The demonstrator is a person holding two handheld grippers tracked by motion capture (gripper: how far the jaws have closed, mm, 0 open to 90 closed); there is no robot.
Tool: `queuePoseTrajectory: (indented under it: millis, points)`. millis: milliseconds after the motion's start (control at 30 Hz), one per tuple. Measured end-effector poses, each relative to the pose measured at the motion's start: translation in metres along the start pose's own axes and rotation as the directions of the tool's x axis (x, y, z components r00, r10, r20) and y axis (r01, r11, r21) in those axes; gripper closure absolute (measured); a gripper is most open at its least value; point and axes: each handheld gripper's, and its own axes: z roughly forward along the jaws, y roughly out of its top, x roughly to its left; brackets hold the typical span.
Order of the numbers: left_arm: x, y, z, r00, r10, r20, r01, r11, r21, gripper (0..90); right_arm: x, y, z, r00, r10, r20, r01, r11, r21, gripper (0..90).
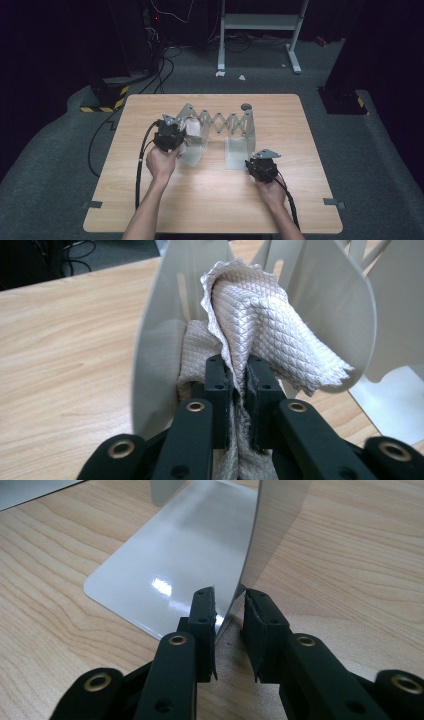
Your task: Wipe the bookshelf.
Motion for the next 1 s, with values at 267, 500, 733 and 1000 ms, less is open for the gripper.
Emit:
queuePoseTrajectory:
  millis: [267,500,733,1000]
  points:
    - [0.002,0.019,-0.004,0.9999,0.009,-0.005,-0.009,1.0000,0.003,81.8,0.000,0.000,0.000,1.0000,0.001,-0.001,-0.001,1.000,0.001,75.0]
    - [0.002,0.032,0.004,0.9999,0.013,-0.011,-0.013,0.9999,0.002,81.8,0.000,0.000,0.000,1.0000,0.000,-0.001,0.000,1.000,0.000,75.1]
    - [0.002,0.041,0.013,0.9999,0.005,-0.011,-0.005,0.9999,0.010,81.9,0.000,0.000,0.000,1.0000,-0.001,-0.001,0.001,1.000,0.000,75.1]
    - [0.000,0.052,0.021,0.9997,0.008,-0.024,-0.007,0.9999,0.012,82.0,0.000,0.000,0.000,1.0000,0.000,-0.001,0.000,1.000,0.000,75.1]
